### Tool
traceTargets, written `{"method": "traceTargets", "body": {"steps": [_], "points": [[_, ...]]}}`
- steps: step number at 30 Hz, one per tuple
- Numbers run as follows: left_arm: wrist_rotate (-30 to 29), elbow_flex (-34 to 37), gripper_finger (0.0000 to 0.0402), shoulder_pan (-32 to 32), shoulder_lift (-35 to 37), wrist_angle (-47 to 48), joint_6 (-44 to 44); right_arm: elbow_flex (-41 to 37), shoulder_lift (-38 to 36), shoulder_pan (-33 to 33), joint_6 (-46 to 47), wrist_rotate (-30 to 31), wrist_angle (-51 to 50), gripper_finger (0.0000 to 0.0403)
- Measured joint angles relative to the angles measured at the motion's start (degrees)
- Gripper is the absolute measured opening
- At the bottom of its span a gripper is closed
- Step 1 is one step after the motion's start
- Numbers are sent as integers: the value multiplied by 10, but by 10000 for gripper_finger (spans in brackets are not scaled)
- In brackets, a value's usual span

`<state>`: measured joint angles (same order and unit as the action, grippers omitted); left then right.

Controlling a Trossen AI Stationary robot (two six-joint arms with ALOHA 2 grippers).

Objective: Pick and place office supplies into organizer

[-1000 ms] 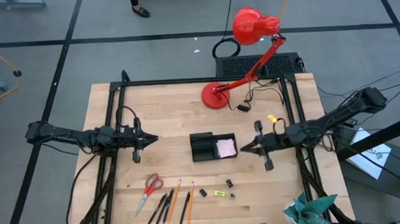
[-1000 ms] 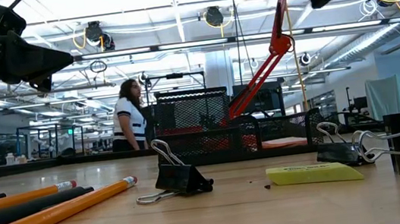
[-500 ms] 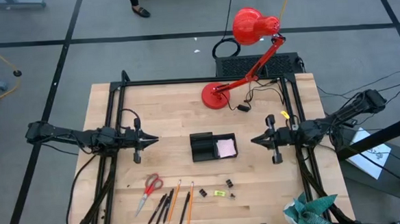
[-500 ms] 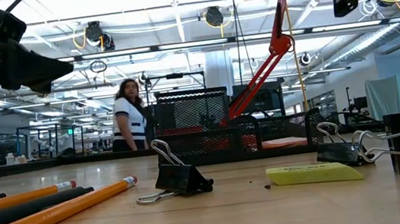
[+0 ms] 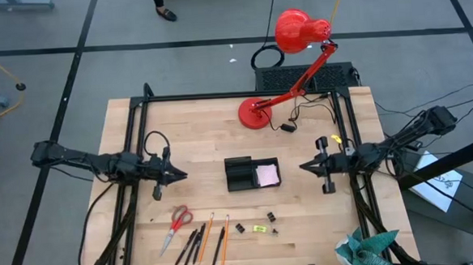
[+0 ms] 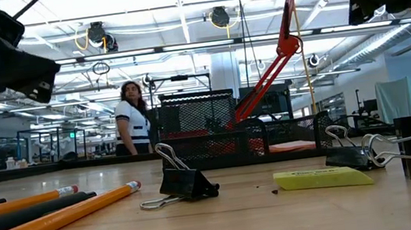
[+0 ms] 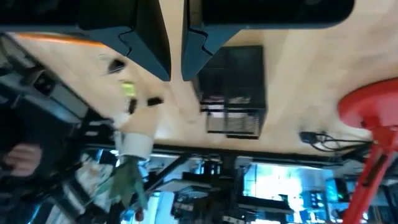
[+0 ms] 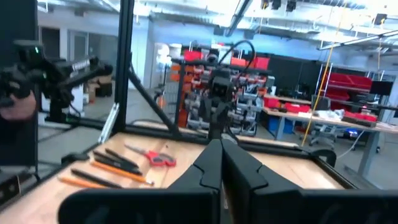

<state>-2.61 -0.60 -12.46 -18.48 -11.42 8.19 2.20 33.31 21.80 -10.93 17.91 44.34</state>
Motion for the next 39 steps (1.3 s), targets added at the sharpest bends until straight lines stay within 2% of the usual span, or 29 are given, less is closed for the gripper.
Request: {"method": "traceTargets", "body": {"steps": [5, 10, 16, 22, 26, 29, 33, 39], "points": [[-93, 0, 47, -70, -61, -68, 42, -1, -1, 0, -29, 0, 5, 0], [-197, -11, 47, -162, -164, -112, 114, -1, -1, 0, -62, 0, 5, 0], [-307, -112, 47, -275, -322, -114, 135, -2, -1, 0, -76, 0, 5, 0], [-338, -240, 47, -355, -461, -97, 134, -2, -1, 0, -52, 0, 9, 0], [-367, -345, 47, -371, -531, -2, 242, -2, 0, 0, -49, 0, 4, 0], [-370, -430, 47, -364, -577, 106, 350, -2, -1, 0, -48, 0, 5, 0], [-375, -530, 47, -349, -636, 240, 452, -2, -1, 0, -47, 0, 5, 0], [-301, -632, 46, -313, -712, 379, 595, -3, -1, 0, -51, 1, 5, 0]]}}
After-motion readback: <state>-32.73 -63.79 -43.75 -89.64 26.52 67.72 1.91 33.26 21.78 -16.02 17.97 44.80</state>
